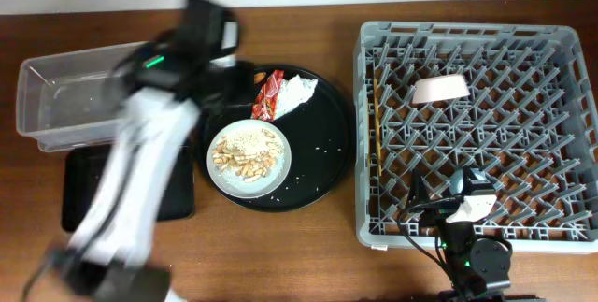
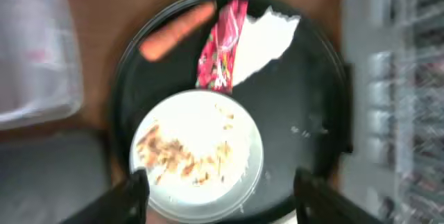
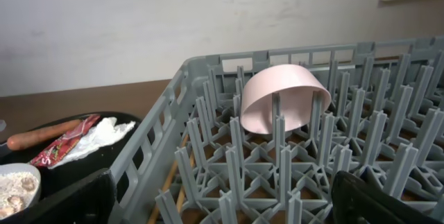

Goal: Sort waste into correct bins and load items into the dishwasher rack
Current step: 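Grasp the red wrapper with the left gripper, then drop the red wrapper into the clear plastic bin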

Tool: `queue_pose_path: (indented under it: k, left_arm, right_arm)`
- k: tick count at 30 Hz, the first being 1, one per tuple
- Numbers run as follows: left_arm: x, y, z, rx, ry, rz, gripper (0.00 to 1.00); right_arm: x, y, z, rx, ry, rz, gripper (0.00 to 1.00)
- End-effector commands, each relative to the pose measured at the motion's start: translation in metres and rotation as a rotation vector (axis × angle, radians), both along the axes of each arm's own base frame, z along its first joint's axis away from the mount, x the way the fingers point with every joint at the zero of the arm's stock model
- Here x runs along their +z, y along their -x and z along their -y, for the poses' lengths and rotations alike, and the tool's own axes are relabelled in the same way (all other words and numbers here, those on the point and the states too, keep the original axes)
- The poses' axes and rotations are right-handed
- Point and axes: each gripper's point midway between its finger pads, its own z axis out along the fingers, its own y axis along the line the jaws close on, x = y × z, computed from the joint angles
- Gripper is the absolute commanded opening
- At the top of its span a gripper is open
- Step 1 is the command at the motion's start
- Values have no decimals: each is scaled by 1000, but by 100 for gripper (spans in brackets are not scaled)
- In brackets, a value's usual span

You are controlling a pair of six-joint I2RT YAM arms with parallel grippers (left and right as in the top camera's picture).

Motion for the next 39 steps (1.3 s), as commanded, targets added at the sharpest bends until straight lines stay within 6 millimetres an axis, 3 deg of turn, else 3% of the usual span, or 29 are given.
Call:
queue_pose_path:
  k: [1,2,6,9,10,12,14,17,18,20,22,23,24,26,27,29,31,33,34,36,37,38,39]
  left_arm:
    - [-108,-52,22,-44,-134,-120,65]
    - [-154,-71,28,-45,-149,-156,65]
    - [-237,-101,39,-66,-164,-173,54]
    - [-252,-111,30,-46,-225,-148,28]
    - [-245,-114,31,-45,-221,-137,11]
    - [-207,-118,33,-42,-211,-109,1]
    - [-161,-116,34,-37,-192,-60,1]
    - [-123,-93,25,-34,-194,-72,1]
    - [-115,-90,32,-50,-166,-62,0]
    - [-117,-89,39,-65,-161,-66,0]
    - [-119,-86,59,-110,-93,-71,1]
    - [-123,-80,67,-129,-98,-80,12]
    - [-127,-76,71,-141,-103,-90,15]
    - [-146,-67,75,-156,-130,-116,1]
    - [-147,-66,75,-156,-130,-118,0]
    - [-143,-61,81,-154,-85,-135,1]
    - [-118,-44,101,-207,7,-134,1]
    - [-99,-35,83,-90,-13,-133,1]
    - [-80,-25,61,21,-43,-128,0]
    - [-63,-14,17,172,-145,-119,0]
    - [-62,-12,3,201,-158,-134,0]
    - [-61,-20,-37,296,-203,-133,0]
    - [-60,-25,-48,324,-199,-122,1]
  right_arm:
    - [-4,0,0,0,7,-5,98]
    - [-4,0,0,0,7,-5,98]
    - [-4,0,0,0,7,-5,98]
    - [-4,0,0,0,7,-5,98]
    - [-4,0,0,0,7,-5,98]
    - [-4,0,0,0,7,-5,98]
    - [-4,0,0,0,7,-5,98]
    - [-4,0,0,0,7,-5,98]
    - [-4,0,0,0,7,-5,98]
    - [-4,0,0,0,7,-5,98]
    - [-4,0,0,0,7,-5,98]
    - [-4,0,0,0,7,-5,98]
    - [-4,0,0,0,7,-5,98]
    - [-4,0,0,0,7,-5,98]
    - [-4,0,0,0,7,-5,98]
    - [-4,0,0,0,7,-5,98]
    - [-4,0,0,0,7,-5,98]
    - [-4,0,0,0,7,-5,98]
    - [-4,0,0,0,7,-5,98]
    - [-4,0,0,0,7,-5,98]
    - [-4,0,0,0,7,-5,98]
    - [-4,0,0,0,7,-5,98]
    - [-4,0,0,0,7,-5,98]
